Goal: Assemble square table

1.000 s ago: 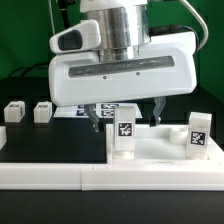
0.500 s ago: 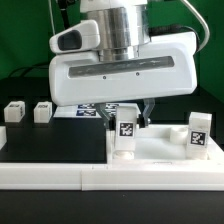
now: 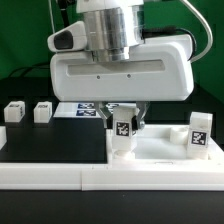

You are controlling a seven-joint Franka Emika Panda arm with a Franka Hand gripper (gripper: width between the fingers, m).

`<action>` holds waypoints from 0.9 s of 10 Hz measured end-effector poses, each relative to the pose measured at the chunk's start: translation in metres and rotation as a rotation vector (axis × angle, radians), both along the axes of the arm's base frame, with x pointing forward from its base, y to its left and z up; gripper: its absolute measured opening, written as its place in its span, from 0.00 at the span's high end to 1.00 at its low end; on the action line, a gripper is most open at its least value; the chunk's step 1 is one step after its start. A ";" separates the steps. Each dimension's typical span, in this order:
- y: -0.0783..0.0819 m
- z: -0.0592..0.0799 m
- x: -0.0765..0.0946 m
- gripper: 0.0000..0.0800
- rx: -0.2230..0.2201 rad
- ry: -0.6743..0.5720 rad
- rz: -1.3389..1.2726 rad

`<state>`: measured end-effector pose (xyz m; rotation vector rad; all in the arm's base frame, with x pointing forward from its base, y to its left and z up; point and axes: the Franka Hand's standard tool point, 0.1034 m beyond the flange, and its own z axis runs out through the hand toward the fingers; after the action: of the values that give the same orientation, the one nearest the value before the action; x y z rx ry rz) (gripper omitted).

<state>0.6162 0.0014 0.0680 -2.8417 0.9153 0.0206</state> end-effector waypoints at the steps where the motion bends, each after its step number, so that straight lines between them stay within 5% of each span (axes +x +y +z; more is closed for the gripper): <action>1: -0.003 -0.001 0.002 0.63 0.025 0.025 -0.132; 5: 0.003 -0.003 0.005 0.63 0.082 0.144 -0.644; 9: 0.009 -0.002 0.006 0.63 0.101 0.189 -0.883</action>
Offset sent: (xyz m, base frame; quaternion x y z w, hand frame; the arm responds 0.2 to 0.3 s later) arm 0.0044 0.0084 -0.0145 -0.0143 -0.0486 0.3176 0.9469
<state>0.6218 0.0108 0.0662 -2.1322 2.0386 0.2216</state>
